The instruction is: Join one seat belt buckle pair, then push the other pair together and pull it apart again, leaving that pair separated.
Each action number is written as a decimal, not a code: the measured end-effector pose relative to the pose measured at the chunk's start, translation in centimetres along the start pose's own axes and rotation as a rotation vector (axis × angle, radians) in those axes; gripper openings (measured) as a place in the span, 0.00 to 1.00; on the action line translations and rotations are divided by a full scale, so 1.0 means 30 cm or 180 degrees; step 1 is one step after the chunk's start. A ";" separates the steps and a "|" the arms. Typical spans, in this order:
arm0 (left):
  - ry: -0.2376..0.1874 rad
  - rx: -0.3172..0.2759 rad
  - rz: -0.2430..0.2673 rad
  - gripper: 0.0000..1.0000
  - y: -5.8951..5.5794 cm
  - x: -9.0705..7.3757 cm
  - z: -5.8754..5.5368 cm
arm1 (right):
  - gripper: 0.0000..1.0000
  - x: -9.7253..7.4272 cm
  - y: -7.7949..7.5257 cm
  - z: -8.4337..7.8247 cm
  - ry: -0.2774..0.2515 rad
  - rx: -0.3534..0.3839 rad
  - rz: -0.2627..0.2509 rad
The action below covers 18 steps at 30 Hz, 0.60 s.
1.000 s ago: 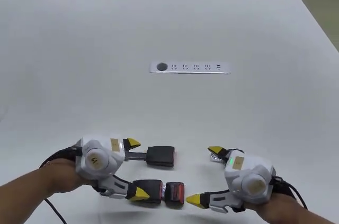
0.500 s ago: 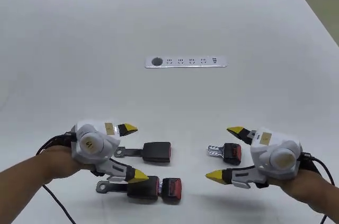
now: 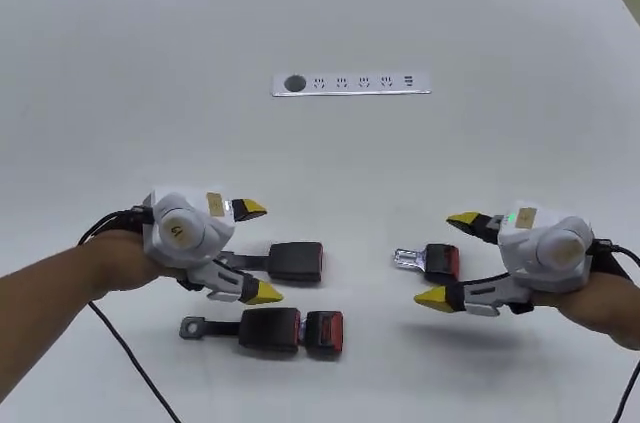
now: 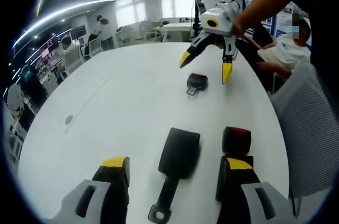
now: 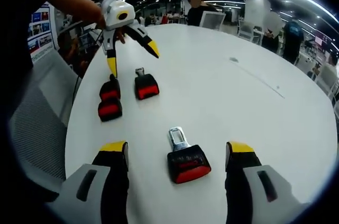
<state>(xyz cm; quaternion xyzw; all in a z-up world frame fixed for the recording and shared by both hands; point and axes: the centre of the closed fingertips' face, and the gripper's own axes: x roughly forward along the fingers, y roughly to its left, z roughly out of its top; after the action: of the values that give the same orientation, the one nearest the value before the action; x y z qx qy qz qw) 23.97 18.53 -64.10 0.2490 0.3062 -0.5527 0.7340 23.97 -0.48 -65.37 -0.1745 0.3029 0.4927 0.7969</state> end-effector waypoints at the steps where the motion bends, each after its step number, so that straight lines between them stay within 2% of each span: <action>1: 0.0010 0.0005 -0.0011 0.74 0.003 0.005 -0.006 | 0.73 0.002 -0.004 -0.010 0.0029 -0.0006 0.0006; 6: 0.0042 0.0038 -0.0055 0.72 0.013 0.032 -0.017 | 0.71 0.010 -0.018 -0.044 0.0044 0.0100 0.0059; 9: 0.0049 0.0044 -0.0091 0.71 0.012 0.049 -0.021 | 0.71 0.016 -0.020 -0.070 0.0107 0.0084 0.0090; 12: 0.0122 0.0140 -0.0161 0.68 0.007 0.069 -0.042 | 0.70 0.019 -0.029 -0.092 0.0158 0.0071 0.0116; 15: 0.0134 0.0128 -0.0203 0.65 0.010 0.086 -0.054 | 0.65 0.026 -0.038 -0.118 0.0228 -0.0024 0.0129; 18: 0.0173 0.0176 -0.0240 0.61 0.009 0.101 -0.068 | 0.61 0.018 -0.036 -0.120 0.0267 -0.0003 0.0188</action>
<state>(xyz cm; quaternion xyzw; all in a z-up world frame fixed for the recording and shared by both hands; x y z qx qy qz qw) 24.47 18.05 -67.69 0.2724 0.3198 -0.5813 0.6969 23.99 -2.66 -68.47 -0.1863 0.3409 0.5084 0.7686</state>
